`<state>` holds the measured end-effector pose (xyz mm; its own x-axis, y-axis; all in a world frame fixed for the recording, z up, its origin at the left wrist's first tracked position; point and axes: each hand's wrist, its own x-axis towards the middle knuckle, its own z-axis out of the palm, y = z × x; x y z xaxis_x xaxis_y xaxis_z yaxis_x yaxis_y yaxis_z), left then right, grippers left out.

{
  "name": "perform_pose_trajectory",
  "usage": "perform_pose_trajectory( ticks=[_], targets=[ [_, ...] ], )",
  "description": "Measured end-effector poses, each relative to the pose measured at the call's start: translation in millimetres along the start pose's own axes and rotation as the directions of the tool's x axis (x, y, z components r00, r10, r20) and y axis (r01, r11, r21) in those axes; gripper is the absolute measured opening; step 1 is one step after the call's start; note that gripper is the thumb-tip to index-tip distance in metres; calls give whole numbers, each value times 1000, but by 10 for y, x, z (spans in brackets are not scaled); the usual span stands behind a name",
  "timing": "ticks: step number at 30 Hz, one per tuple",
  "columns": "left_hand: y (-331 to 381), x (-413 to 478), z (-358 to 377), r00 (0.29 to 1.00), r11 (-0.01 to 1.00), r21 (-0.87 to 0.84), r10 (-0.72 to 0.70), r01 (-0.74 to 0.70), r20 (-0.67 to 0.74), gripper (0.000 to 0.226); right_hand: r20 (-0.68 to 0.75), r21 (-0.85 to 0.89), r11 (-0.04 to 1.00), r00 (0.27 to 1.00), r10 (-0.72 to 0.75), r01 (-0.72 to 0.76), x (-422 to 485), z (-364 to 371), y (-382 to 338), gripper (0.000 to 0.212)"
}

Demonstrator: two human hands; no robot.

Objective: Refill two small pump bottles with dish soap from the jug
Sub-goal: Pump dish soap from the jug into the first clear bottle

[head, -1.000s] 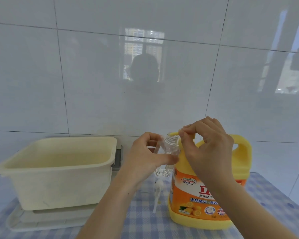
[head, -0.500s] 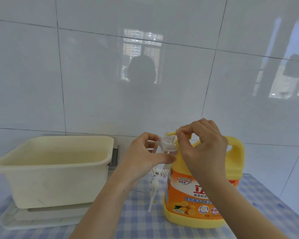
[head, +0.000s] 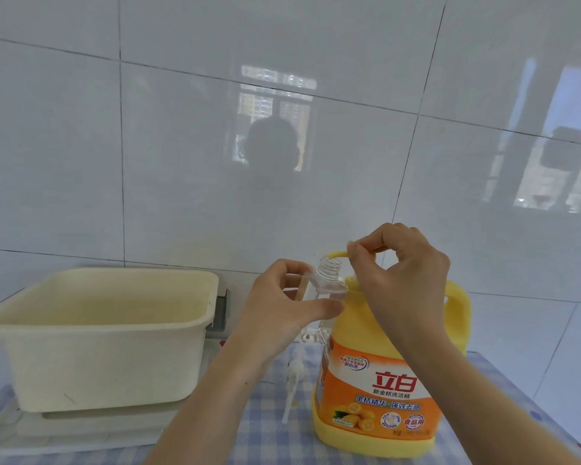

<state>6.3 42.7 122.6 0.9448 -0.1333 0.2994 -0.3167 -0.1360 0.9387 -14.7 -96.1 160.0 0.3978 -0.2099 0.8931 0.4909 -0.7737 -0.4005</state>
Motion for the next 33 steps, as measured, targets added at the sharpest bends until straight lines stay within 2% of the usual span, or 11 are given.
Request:
perform_pose_trajectory(
  ticks=[5, 12, 16, 22, 29, 31, 33],
  targets=[
    [-8, -14, 22, 999, 999, 6, 43, -43, -31, 52, -14, -22, 1000, 1000, -2, 2, -5, 14, 2, 16],
    [20, -45, 63, 998, 998, 43, 46, -44, -37, 58, -21, -51, 997, 998, -52, 51, -18, 15, 22, 15],
    [35, -45, 41, 1000, 1000, 28, -10, 10, 17, 71, -23, -53, 997, 998, -56, 55, -19, 14, 33, 15],
    [42, -29, -33, 996, 996, 91, 3, -12, 92, 61, -10, -59, 997, 999, -48, 47, -17, 8, 34, 16],
    [85, -50, -64, 988, 983, 175, 28, -55, 151, 66, -9, -52, 997, 998, -56, 55, -17, 7, 36, 15],
    [78, -43, -61, 976, 985, 159, 24, -60, 215, 67, -17, -51, 997, 998, -65, 64, -15, 10, 37, 15],
    [77, -54, -76, 959, 995, 93, 17, -45, 284, 58, -19, -45, 997, 998, -68, 67, -14, 10, 39, 15]
  ],
)
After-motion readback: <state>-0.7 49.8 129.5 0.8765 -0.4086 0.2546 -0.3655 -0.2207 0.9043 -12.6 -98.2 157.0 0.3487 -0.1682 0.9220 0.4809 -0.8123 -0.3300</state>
